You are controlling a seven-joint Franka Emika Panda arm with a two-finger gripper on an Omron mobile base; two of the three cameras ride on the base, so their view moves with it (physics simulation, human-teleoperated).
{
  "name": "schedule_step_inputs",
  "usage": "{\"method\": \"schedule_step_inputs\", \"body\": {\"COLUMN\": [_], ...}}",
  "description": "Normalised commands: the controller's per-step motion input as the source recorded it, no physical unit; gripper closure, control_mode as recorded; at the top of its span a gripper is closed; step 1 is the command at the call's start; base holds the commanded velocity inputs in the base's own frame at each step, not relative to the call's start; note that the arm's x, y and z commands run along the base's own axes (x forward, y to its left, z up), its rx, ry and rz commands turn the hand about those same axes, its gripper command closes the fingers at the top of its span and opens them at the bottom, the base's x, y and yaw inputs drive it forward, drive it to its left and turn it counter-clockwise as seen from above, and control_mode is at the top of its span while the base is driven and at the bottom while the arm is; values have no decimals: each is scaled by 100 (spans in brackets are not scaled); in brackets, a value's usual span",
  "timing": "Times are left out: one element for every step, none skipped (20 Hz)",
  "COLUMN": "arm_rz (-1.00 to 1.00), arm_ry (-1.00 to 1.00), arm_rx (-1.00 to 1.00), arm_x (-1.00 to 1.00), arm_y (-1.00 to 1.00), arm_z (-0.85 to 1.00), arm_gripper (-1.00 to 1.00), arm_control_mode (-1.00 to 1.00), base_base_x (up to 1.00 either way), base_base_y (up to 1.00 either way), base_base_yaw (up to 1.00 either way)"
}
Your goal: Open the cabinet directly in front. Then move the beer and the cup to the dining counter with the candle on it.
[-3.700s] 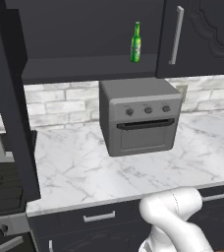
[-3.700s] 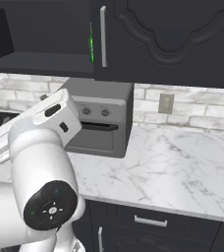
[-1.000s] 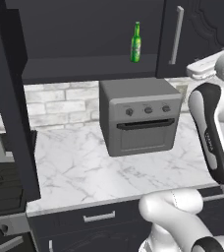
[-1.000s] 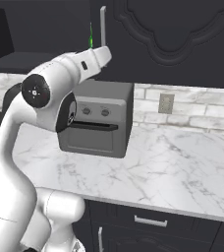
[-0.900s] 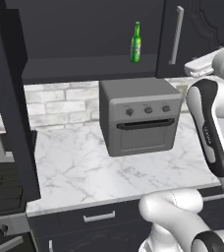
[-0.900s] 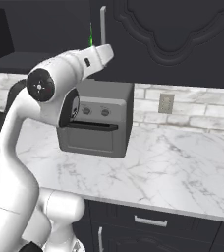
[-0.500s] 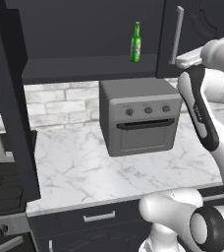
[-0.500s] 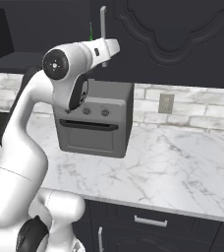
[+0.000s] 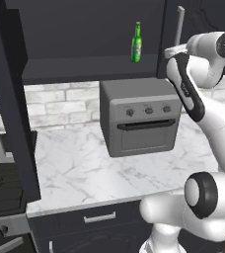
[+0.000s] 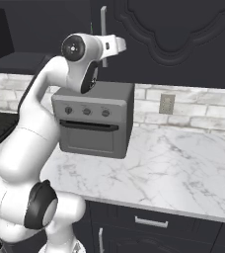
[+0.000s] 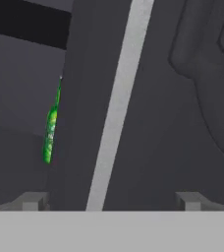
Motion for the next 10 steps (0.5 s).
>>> {"method": "schedule_step_inputs", "body": {"arm_rz": [0,0,0,0,0,0,0,0,0,0], "arm_ry": [0,0,0,0,0,0,0,0,0,0], "arm_rx": [13,13,13,13,13,13,13,13,13,13], "arm_x": [81,71,65,65,64,64,61,60,61,62], "arm_y": [0,-2,-7,-11,-11,-11,-11,-11,-12,-12], "arm_z": [-33,-40,-43,-44,-42,-39,-39,-39,-36,-36], "arm_gripper": [-100,-100,-100,-100,-100,-100,-100,-100,-100,-100], "arm_control_mode": [-100,-100,-100,-100,-100,-100,-100,-100,-100,-100], "base_base_x": [0,0,0,0,0,0,0,0,0,0], "base_base_y": [0,0,0,0,0,0,0,0,0,0], "base_base_yaw": [0,0,0,0,0,0,0,0,0,0]}}
